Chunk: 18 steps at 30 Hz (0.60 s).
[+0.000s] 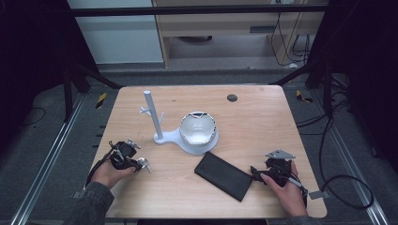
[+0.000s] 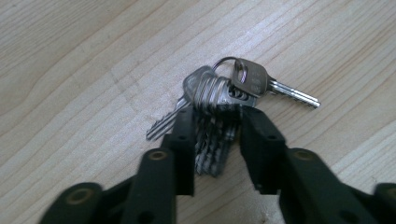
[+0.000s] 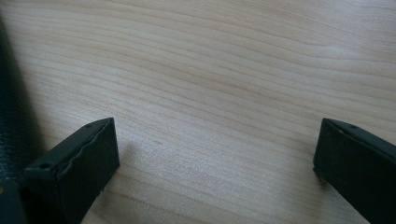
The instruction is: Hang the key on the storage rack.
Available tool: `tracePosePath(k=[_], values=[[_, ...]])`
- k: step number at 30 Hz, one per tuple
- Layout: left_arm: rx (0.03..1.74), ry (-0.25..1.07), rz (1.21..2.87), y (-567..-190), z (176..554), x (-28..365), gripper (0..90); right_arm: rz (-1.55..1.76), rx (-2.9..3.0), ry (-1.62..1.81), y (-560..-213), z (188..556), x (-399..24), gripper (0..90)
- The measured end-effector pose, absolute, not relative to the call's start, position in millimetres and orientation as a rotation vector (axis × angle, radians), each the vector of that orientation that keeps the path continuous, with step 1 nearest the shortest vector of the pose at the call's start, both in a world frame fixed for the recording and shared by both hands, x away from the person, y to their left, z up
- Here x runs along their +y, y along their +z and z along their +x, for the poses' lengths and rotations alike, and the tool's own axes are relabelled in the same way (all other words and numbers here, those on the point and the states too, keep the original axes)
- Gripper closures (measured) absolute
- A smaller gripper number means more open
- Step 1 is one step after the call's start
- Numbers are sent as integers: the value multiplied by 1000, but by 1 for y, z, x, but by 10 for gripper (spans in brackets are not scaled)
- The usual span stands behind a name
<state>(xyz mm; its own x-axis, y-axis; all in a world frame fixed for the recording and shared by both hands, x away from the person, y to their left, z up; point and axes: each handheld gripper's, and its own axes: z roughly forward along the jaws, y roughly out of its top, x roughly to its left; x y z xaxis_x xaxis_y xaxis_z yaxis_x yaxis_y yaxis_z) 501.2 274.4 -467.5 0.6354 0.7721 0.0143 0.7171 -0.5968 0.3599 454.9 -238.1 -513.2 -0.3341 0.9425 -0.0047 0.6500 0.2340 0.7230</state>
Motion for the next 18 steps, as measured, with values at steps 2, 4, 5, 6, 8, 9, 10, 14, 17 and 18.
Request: tracePosePath(k=[2,4,5,6,8,9,10,14,17,18], values=[[1185,219,2541,-467,501,274,773,1459,2068,880,-513,455,-238,4],[1170,224,2551,-467,500,272,838,1462,2070,883,-513,455,-238,4],[1167,234,2558,-467,499,271,838,1462,2070,883,-513,455,-238,4],[1155,243,2569,-467,499,270,839,1459,2071,883,-513,455,-238,4],[1154,250,2572,-467,497,268,840,1459,2071,883,-513,455,-238,4],[1151,249,2574,-467,497,268,840,1461,2070,884,-513,455,-238,4],[1150,248,2573,-467,497,268,840,1461,2070,884,-513,455,-238,4],[1134,247,2561,-464,495,270,842,1461,2070,884,-513,455,-238,4],[1107,269,2546,-449,492,273,843,1461,2070,883,-513,455,-238,4],[1107,269,2546,-449,492,273,842,1461,2070,883,-513,455,-238,4]])
